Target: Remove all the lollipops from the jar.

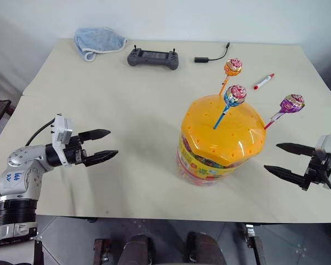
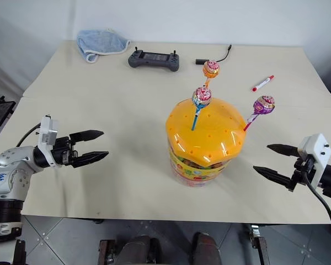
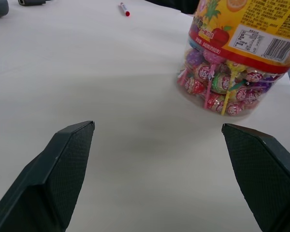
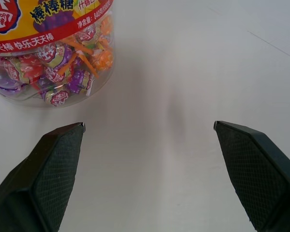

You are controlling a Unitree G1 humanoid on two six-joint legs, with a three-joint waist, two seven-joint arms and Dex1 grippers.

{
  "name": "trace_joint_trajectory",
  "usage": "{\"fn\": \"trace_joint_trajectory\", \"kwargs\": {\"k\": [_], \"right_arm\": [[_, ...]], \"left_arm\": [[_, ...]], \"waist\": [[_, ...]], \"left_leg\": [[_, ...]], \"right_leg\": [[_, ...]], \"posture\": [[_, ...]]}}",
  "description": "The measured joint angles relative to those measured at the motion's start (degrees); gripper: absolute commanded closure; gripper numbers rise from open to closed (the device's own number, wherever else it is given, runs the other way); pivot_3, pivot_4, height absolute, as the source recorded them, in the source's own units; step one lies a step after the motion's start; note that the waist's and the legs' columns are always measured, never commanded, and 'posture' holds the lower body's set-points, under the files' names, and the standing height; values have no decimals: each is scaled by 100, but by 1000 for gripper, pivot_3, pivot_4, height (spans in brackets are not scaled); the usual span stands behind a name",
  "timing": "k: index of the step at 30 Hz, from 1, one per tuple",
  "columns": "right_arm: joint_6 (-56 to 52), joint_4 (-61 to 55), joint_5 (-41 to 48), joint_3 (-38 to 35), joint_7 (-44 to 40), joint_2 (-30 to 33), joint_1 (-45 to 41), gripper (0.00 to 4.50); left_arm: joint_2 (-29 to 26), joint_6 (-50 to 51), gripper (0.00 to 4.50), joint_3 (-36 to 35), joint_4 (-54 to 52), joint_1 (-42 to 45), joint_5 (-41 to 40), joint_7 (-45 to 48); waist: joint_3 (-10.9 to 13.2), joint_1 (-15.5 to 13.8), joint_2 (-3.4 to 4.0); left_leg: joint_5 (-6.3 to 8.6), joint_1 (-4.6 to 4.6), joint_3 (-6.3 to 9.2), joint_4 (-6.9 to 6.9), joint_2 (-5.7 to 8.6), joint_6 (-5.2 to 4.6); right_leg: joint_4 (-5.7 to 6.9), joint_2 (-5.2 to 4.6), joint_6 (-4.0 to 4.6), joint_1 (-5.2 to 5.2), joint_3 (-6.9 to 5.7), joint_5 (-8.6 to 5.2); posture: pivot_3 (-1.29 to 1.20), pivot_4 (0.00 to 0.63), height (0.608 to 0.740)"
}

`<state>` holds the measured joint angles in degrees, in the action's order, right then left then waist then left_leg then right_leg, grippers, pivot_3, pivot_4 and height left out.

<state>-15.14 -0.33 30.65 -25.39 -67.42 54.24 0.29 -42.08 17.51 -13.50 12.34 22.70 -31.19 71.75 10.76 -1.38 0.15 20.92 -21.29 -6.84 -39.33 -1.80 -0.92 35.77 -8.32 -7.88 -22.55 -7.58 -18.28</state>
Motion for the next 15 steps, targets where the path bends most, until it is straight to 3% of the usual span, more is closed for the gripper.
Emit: {"fn": "trace_joint_trajectory", "kwargs": {"k": [7,15], "right_arm": [[-291,-351,245,-470,144,0,259,30],[-2019,-1751,1340,-1641,1086,8,512,30]], "left_arm": [[0,78,0,2,-24,152,-6,23],[-194,564,0,52,-270,400,-133,221]], "waist": [[-2,2,-2],[-3,-17,-5]], "left_leg": [[1,0,2,-9,0,-1],[2,-6,9,-27,0,-4]], "right_leg": [[7,-1,0,1,0,0],[16,-2,0,3,1,0]], "posture": [[0,150,740],[0,150,740]]}}
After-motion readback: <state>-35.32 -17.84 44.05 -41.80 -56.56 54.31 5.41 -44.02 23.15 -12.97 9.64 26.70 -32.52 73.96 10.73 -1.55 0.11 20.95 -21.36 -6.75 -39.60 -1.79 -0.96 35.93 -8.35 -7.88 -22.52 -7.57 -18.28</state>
